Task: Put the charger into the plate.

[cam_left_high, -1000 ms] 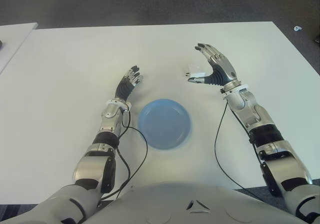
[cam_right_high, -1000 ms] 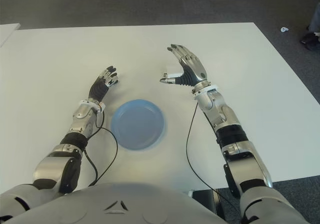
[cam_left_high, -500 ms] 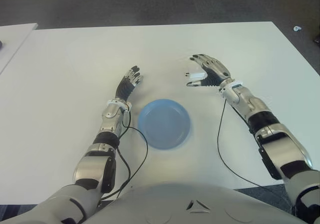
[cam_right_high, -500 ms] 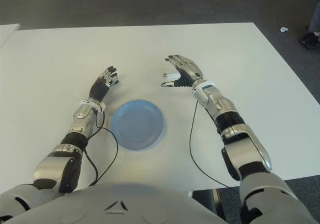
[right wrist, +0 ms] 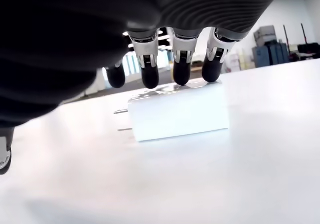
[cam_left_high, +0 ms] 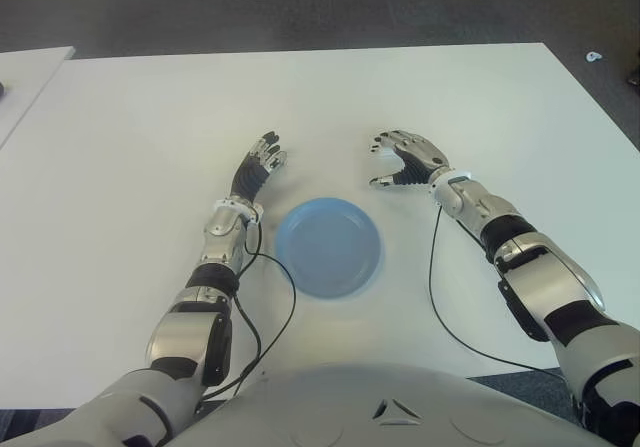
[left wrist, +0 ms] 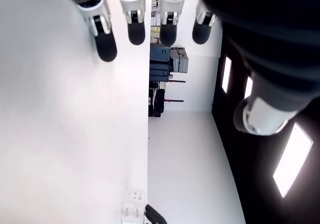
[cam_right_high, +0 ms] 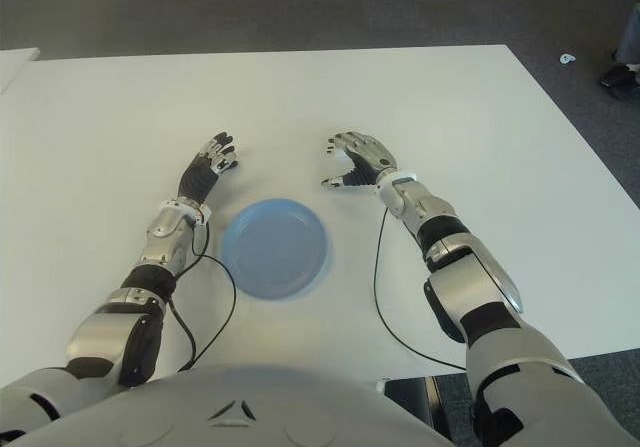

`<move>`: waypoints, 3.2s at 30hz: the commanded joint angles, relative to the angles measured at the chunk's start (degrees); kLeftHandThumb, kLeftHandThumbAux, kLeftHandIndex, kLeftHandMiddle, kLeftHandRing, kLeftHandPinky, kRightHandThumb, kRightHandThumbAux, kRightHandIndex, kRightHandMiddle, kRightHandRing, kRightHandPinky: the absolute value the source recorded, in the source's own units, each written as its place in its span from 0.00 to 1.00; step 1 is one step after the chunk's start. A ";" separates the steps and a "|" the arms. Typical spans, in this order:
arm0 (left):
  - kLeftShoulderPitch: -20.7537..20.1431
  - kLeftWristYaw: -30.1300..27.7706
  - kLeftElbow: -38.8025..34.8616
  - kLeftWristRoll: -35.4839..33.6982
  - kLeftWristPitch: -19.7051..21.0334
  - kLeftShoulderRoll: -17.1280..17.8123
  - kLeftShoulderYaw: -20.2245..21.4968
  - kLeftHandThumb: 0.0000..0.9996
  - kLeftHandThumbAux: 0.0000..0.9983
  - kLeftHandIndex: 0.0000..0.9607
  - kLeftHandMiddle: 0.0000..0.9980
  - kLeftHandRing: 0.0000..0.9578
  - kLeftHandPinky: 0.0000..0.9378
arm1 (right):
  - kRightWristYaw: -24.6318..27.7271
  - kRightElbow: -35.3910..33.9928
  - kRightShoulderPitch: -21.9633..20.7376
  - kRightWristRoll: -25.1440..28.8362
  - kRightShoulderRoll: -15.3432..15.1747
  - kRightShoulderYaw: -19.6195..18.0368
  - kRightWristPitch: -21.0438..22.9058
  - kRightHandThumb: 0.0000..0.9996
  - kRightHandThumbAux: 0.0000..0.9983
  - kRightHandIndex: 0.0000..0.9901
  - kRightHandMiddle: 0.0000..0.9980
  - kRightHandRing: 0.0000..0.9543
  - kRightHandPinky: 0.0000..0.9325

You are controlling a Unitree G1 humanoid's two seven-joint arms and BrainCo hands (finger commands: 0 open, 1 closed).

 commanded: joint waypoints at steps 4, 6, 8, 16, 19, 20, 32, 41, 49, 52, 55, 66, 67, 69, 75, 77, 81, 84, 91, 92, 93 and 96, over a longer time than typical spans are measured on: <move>3.44 -0.03 1.99 1.45 4.30 -0.60 -1.00 0.15 0.60 0.00 0.04 0.04 0.09 | 5.32 4.44 0.00 2.53 1.75 -0.09 0.57 0.00 0.43 0.00 0.00 0.00 0.00; 3.53 -0.31 1.80 1.30 4.22 -0.60 -0.96 0.15 0.60 0.00 0.04 0.04 0.08 | 7.89 5.33 0.09 4.51 2.23 -1.38 1.17 0.00 0.43 0.00 0.00 0.00 0.00; 3.62 -0.50 1.60 1.20 4.20 -0.57 -0.92 0.15 0.61 0.00 0.04 0.04 0.08 | 9.74 5.99 0.12 6.01 2.59 -2.22 1.78 0.00 0.44 0.00 0.00 0.00 0.00; 3.89 -0.65 0.87 1.39 4.25 -0.44 -1.17 0.16 0.62 0.00 0.03 0.03 0.07 | 17.30 7.20 0.34 11.89 3.59 -5.84 4.08 0.00 0.45 0.00 0.00 0.00 0.01; 3.97 -0.58 0.64 1.44 4.37 -0.42 -1.26 0.16 0.62 0.00 0.03 0.03 0.07 | 20.02 7.21 0.42 13.54 3.72 -6.65 4.92 0.00 0.45 0.00 0.00 0.00 0.01; 4.00 -0.57 0.57 1.45 4.40 -0.42 -1.29 0.16 0.62 0.00 0.03 0.03 0.07 | 20.69 7.17 0.46 13.92 3.74 -6.83 5.13 0.00 0.45 0.00 0.00 0.00 0.02; 4.59 -0.73 -0.74 1.17 5.14 -0.43 -1.35 0.17 0.62 0.00 0.02 0.03 0.07 | 27.96 5.43 2.61 17.01 1.44 -7.56 4.79 0.00 0.48 0.00 0.00 0.00 0.00; 4.89 -0.50 -1.44 1.25 5.54 -0.36 -1.60 0.15 0.61 0.00 0.02 0.03 0.07 | 32.56 0.23 6.42 18.76 -2.69 -7.72 2.03 0.00 0.51 0.00 0.00 0.00 0.00; 4.84 -1.08 -1.72 0.57 6.41 -0.33 -1.47 0.14 0.61 0.00 0.03 0.03 0.08 | 40.15 -21.33 17.90 25.32 -9.11 -10.57 3.96 0.00 0.52 0.00 0.00 0.00 0.00; 4.76 -1.11 -1.75 0.42 6.64 -0.29 -1.36 0.15 0.61 0.00 0.03 0.03 0.08 | 41.89 -31.04 23.35 28.08 -10.98 -12.31 7.04 0.00 0.53 0.00 0.00 0.00 0.00; 4.71 -0.71 -1.66 0.68 6.65 -0.20 -1.41 0.15 0.61 0.00 0.03 0.03 0.08 | 41.76 -35.18 26.02 29.11 -11.15 -13.28 9.19 0.00 0.52 0.00 0.00 0.00 0.00; 4.72 -0.22 -1.57 1.53 6.52 0.05 -2.10 0.14 0.61 0.00 0.02 0.03 0.08 | 38.31 -43.12 32.59 29.40 -10.85 -16.37 14.14 0.00 0.50 0.00 0.00 0.02 0.00; 4.72 -0.20 -1.58 1.46 6.49 0.04 -2.10 0.14 0.61 0.00 0.02 0.03 0.08 | 38.02 -43.81 33.11 29.37 -10.82 -16.71 14.40 0.00 0.50 0.00 0.00 0.02 0.00; 4.71 -0.19 -1.60 1.33 6.46 -0.01 -2.10 0.14 0.61 0.00 0.02 0.03 0.08 | 37.88 -45.25 34.04 29.42 -10.94 -17.34 14.87 0.00 0.50 0.00 0.00 0.02 0.00; 4.73 -0.37 -1.67 0.99 6.38 -0.12 -2.02 0.15 0.61 0.00 0.03 0.03 0.07 | 38.26 -51.82 37.84 30.71 -11.88 -19.90 16.53 0.00 0.50 0.00 0.00 0.03 0.00; 4.71 -0.27 -1.65 1.01 6.39 -0.14 -2.05 0.15 0.60 0.00 0.03 0.03 0.08 | 38.23 -53.04 38.57 30.92 -11.79 -20.47 17.00 0.00 0.51 0.00 0.00 0.04 0.00; 4.61 0.09 -1.52 1.23 6.50 -0.13 -2.15 0.14 0.60 0.00 0.03 0.03 0.08 | 38.01 -54.63 39.65 31.19 -11.44 -21.40 17.59 0.00 0.51 0.00 0.01 0.05 0.00; 4.52 0.26 -1.47 1.39 6.60 -0.11 -2.25 0.14 0.59 0.00 0.03 0.03 0.08 | 37.99 -55.46 40.24 31.34 -11.25 -21.96 17.89 0.00 0.52 0.00 0.02 0.07 0.00; 4.46 -0.25 -1.72 0.59 7.09 -0.45 -1.87 0.16 0.61 0.00 0.03 0.03 0.08 | 36.86 -56.98 42.30 32.80 -10.45 -23.67 16.68 0.00 0.53 0.00 0.03 0.09 0.04; 4.46 -0.29 -1.74 0.55 7.08 -0.48 -1.84 0.16 0.61 0.00 0.03 0.03 0.08 | 36.79 -57.09 42.44 32.90 -10.38 -23.81 16.56 0.00 0.54 0.00 0.03 0.09 0.04; 4.47 -0.33 -1.76 0.50 7.08 -0.52 -1.80 0.16 0.61 0.00 0.03 0.03 0.08 | 36.70 -57.20 42.61 33.02 -10.30 -23.96 16.43 0.00 0.54 0.00 0.03 0.09 0.04; 4.49 -0.20 -1.76 0.60 7.00 -0.53 -1.80 0.17 0.61 0.00 0.03 0.03 0.08 | 35.53 -58.61 43.31 33.26 -9.50 -24.67 16.10 0.00 0.56 0.00 0.04 0.10 0.06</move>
